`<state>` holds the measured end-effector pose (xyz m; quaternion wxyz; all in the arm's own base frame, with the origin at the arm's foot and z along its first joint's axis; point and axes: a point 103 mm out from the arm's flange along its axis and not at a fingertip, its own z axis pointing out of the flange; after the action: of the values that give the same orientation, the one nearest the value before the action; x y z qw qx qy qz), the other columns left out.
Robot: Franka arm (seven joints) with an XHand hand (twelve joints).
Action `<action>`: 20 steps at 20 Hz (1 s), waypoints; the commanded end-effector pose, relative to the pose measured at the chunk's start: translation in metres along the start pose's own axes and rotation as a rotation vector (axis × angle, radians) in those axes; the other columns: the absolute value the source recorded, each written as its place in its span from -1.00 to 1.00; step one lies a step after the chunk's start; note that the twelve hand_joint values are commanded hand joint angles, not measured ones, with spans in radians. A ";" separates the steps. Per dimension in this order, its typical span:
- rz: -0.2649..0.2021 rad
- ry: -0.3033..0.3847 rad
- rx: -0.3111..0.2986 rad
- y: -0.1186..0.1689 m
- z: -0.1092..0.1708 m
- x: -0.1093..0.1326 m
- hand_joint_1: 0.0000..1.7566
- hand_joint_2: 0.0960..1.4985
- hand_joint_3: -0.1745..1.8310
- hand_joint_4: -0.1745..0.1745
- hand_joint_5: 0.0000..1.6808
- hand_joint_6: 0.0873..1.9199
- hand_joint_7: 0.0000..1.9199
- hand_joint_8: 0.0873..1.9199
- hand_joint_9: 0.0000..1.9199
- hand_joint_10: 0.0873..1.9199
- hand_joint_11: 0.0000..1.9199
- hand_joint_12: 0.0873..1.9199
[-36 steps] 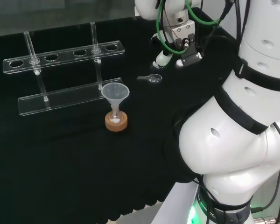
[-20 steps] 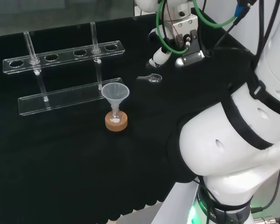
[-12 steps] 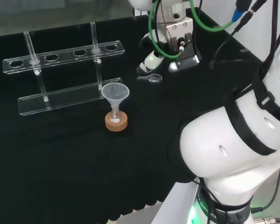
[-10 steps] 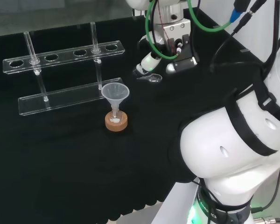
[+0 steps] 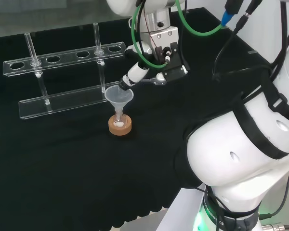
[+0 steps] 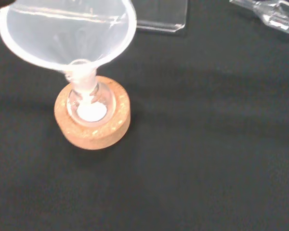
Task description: Remove the funnel from the round-bottom flask.
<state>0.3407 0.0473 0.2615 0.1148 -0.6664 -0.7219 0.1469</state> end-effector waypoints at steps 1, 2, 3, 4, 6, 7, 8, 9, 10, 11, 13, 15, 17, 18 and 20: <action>-0.010 0.005 0.039 0.004 0.008 0.013 -0.43 -0.15 -0.60 0.11 -0.89 -1.00 -1.00 -0.51 -0.83 -0.28 -0.78 0.52; -0.008 0.004 0.050 0.005 0.009 0.015 -0.44 -0.15 -0.60 0.12 -0.90 -1.00 -1.00 -0.55 -0.85 -0.27 -0.79 0.53; -0.006 0.003 0.065 0.005 0.011 0.016 -0.44 -0.15 -0.61 0.12 -0.91 -1.00 -1.00 -0.60 -0.86 -0.27 -0.79 0.53; -0.006 0.003 0.073 0.006 0.012 0.017 -0.45 -0.15 -0.62 0.13 -0.93 -1.00 -1.00 -0.66 -0.88 -0.26 -0.80 0.54; -0.009 -0.004 0.065 0.007 0.015 0.021 -0.46 -0.15 -0.64 0.15 -0.97 -1.00 -1.00 -0.78 -0.93 -0.23 -0.82 0.56; -0.010 -0.005 0.061 0.007 0.017 0.023 -0.46 -0.15 -0.64 0.16 -0.99 -1.00 -1.00 -0.83 -0.95 -0.22 -0.83 0.57; -0.011 -0.007 0.059 0.008 0.019 0.024 -0.46 -0.15 -0.65 0.16 -0.99 -1.00 -1.00 -0.85 -0.97 -0.21 -0.83 0.57; -0.009 -0.008 0.058 0.008 0.021 0.027 -0.47 -0.15 -0.65 0.16 -1.00 -1.00 -1.00 -0.87 -0.98 -0.21 -0.84 0.58; -0.007 -0.008 0.062 0.010 0.023 0.029 -0.46 -0.15 -0.66 0.16 -1.00 -1.00 -1.00 -0.88 -0.99 -0.20 -0.84 0.58; -0.007 -0.009 0.062 0.011 0.025 0.030 -0.46 -0.15 -0.66 0.16 -1.00 -1.00 -1.00 -0.90 -0.99 -0.19 -0.84 0.59; -0.005 -0.005 0.053 0.013 0.028 0.032 -0.44 -0.14 -0.67 0.15 -1.00 -1.00 -1.00 -0.92 -1.00 -0.18 -0.84 0.59; -0.001 -0.005 0.050 0.016 0.032 0.034 -0.43 -0.14 -0.67 0.14 -1.00 -1.00 -1.00 -0.92 -1.00 -0.18 -0.84 0.59; 0.008 -0.001 0.049 0.019 0.035 0.036 -0.42 -0.14 -0.67 0.14 -1.00 -1.00 -1.00 -0.93 -1.00 -0.17 -0.84 0.59; 0.010 -0.001 0.051 0.020 0.036 0.037 -0.42 -0.14 -0.67 0.14 -1.00 -1.00 -1.00 -0.93 -0.99 -0.17 -0.83 0.59; 0.009 0.005 0.055 0.023 0.040 0.039 -0.42 -0.14 -0.68 0.14 -1.00 -1.00 -1.00 -0.93 -0.99 -0.17 -0.83 0.59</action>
<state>0.3430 0.0801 0.2232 0.1305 -0.6644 -0.7169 0.1660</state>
